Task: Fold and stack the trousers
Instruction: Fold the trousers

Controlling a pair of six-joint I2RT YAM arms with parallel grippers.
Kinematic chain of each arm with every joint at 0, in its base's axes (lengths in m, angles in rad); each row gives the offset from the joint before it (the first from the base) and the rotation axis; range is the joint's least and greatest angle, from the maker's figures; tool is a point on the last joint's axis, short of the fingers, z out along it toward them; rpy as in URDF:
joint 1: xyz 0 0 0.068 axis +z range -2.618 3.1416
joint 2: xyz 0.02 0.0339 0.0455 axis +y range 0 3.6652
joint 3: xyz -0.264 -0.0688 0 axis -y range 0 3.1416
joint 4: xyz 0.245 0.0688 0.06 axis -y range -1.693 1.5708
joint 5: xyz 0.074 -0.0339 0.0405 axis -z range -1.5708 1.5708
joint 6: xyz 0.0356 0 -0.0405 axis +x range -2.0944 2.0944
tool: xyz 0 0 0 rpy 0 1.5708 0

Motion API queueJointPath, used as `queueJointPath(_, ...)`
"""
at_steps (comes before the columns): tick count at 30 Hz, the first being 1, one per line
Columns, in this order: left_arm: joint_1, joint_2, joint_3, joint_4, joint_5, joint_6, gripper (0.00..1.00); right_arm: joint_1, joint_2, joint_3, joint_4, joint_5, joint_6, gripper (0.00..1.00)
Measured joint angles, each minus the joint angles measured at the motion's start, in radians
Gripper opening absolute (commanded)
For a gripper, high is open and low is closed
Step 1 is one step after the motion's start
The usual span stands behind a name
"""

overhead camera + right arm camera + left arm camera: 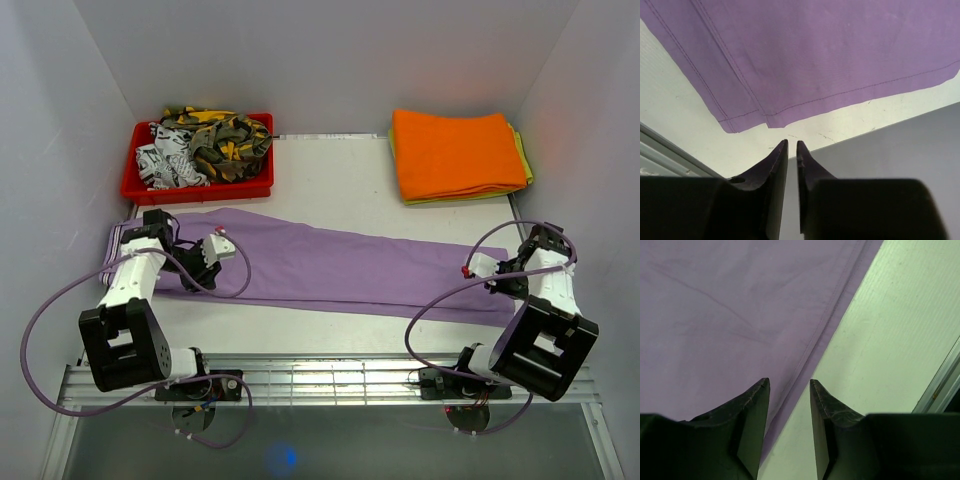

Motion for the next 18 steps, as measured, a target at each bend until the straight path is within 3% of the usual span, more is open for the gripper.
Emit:
queueJointPath(5,-0.048,-0.001,-0.015,0.006,-0.008,0.003,0.49,0.000,-0.005,-0.029,0.015,0.008,-0.013,0.36)
queueJointPath(18,-0.052,0.011,0.022,0.028,-0.012,-0.039,0.53,0.000,-0.002,-0.169,0.131,0.028,-0.032,0.38)
